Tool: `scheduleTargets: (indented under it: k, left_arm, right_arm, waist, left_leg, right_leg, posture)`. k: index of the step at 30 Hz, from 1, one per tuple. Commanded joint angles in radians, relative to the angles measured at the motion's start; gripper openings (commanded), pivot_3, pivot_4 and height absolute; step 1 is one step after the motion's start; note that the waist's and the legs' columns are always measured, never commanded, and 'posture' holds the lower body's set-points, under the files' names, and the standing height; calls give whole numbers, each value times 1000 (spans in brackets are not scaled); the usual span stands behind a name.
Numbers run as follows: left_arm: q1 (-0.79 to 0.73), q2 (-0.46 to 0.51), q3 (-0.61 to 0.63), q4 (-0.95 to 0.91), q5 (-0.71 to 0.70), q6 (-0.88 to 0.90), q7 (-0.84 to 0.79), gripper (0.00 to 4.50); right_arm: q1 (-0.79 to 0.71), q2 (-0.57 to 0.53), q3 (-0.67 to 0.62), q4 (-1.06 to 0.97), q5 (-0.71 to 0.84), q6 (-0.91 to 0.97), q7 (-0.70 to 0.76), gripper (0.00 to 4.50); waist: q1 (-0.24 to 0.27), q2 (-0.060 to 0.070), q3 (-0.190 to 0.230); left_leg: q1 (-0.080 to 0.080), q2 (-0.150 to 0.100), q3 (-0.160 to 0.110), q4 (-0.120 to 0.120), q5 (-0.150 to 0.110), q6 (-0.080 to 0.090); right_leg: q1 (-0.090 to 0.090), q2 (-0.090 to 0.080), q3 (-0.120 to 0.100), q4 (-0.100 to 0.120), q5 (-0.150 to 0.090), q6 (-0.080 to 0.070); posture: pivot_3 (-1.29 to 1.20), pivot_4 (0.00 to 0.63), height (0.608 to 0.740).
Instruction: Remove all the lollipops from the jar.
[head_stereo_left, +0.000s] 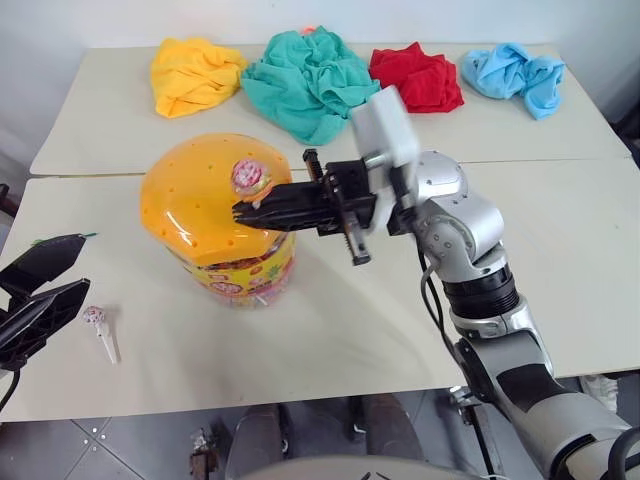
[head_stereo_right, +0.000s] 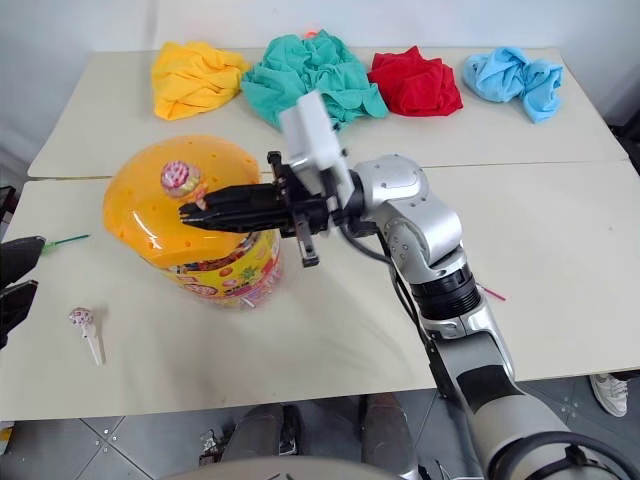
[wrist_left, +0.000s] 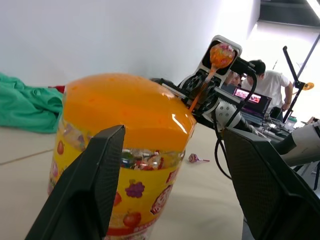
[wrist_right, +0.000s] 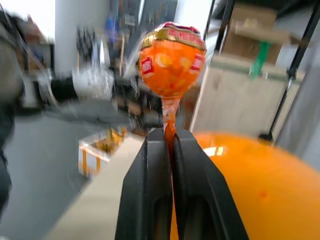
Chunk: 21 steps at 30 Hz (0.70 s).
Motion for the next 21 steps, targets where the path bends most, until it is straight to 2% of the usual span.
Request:
scheduleTargets:
  k: [1,4,8,9,11,14,17,21]
  left_arm:
    - [-30,35,28,-18,-38,4,2,3300]
    - [-44,48,32,-28,-48,15,7,3300]
    - [-32,56,29,-54,-46,33,2,3300]
    - [-12,68,16,-71,-31,47,-21,3300]
    - [11,83,-8,-94,-3,61,-56,3300]
    - [22,89,-45,-107,16,64,-86,3300]
    - [57,86,-78,-104,75,55,-142,3300]
    - [91,91,-109,-110,164,19,-215,3300]
  right_arm:
    - [-5,-51,-125,-47,161,138,-37,60]
    - [-9,-147,-198,-67,238,263,-80,60]
    - [3,-296,-251,-66,258,360,-74,60]
    - [54,-468,-230,-28,143,334,5,60]
    - [159,-722,-183,53,-58,230,117,60]
    - [319,-894,-144,198,-250,30,164,60]
    - [425,-916,-160,340,-352,-124,136,60]
    - [456,-899,-160,512,-461,-313,88,60]
  waist:
    - [4,0,0]
    - [12,0,0]
    - [11,0,0]
    - [10,0,0]
    - [21,0,0]
    - [38,0,0]
    - [27,0,0]
    - [-5,4,3]
  left_leg:
    - [0,0,0,0,0,0]
    - [-1,1,0,1,-1,0]
    - [-1,1,0,1,-2,-1]
    - [-1,2,1,0,-2,-1]
    - [-2,2,3,0,-2,-1]
    - [-2,1,6,1,-7,2]
    - [-1,2,12,1,-7,2]
    - [3,6,22,3,-7,0]
  right_leg:
    - [0,0,0,0,0,0]
    - [0,0,0,0,0,0]
    - [-1,1,1,-1,0,0]
    - [-1,2,1,-1,0,-1]
    - [-1,3,0,-2,-1,-1]
    - [0,3,1,-7,-1,-1]
    - [1,3,1,-9,-1,-1]
    - [-2,4,3,-7,-1,-1]
  posture:
    - [0,150,740]
    - [0,150,740]
    - [0,150,740]
    - [0,150,740]
    - [0,150,740]
    - [0,150,740]
    - [0,150,740]
    - [0,150,740]
